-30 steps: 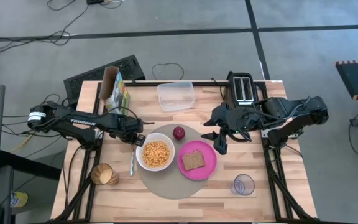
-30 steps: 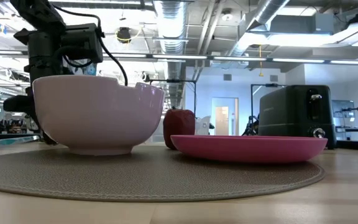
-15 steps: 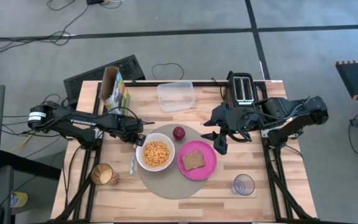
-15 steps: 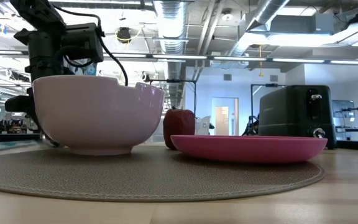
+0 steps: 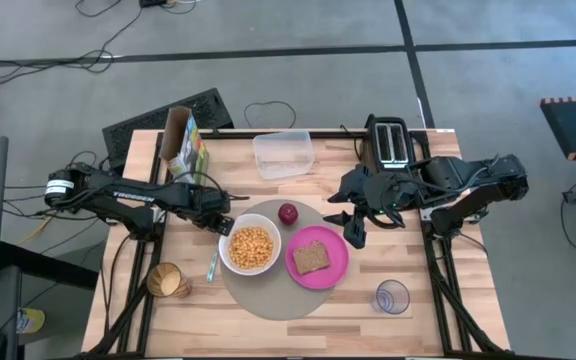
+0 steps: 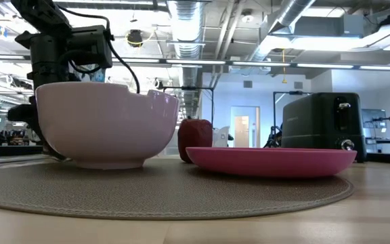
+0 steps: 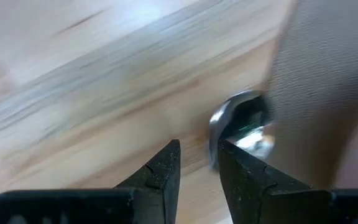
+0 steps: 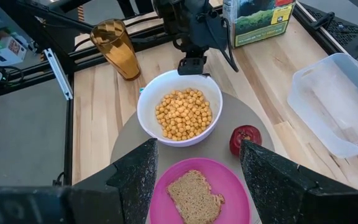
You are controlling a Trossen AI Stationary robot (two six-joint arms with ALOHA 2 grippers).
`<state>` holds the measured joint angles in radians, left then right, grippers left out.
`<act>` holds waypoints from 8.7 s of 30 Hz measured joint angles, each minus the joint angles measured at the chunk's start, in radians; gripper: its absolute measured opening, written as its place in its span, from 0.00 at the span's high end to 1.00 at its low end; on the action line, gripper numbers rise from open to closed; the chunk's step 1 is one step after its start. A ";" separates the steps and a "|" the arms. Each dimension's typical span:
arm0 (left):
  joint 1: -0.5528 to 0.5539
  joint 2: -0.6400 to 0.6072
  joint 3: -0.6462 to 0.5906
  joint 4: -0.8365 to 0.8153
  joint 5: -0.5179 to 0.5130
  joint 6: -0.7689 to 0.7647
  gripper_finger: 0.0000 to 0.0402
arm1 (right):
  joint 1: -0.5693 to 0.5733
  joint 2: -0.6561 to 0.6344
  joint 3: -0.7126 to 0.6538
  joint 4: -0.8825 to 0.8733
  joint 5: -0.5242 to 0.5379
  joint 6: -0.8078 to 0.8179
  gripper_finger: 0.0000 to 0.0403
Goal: Arrange a breakfast setting
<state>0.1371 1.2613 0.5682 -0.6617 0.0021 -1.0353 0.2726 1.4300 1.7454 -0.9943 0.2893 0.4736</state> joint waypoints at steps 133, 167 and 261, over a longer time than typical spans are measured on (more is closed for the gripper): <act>-0.251 -0.775 -0.036 0.787 -0.064 0.945 0.99 | 0.023 -0.675 -0.898 0.886 -0.002 -0.079 0.94; -0.209 -1.157 -0.403 0.813 0.035 0.997 0.99 | -0.035 -1.164 -1.301 0.866 0.081 -0.236 0.81; -0.175 -1.242 -0.551 0.666 -0.028 0.907 0.99 | -0.114 -1.424 -1.741 1.033 -0.181 -0.211 0.81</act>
<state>-0.0378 0.0196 0.0174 0.0048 -0.0261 -0.1280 0.1589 0.0063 0.0045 0.0383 0.1081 0.2626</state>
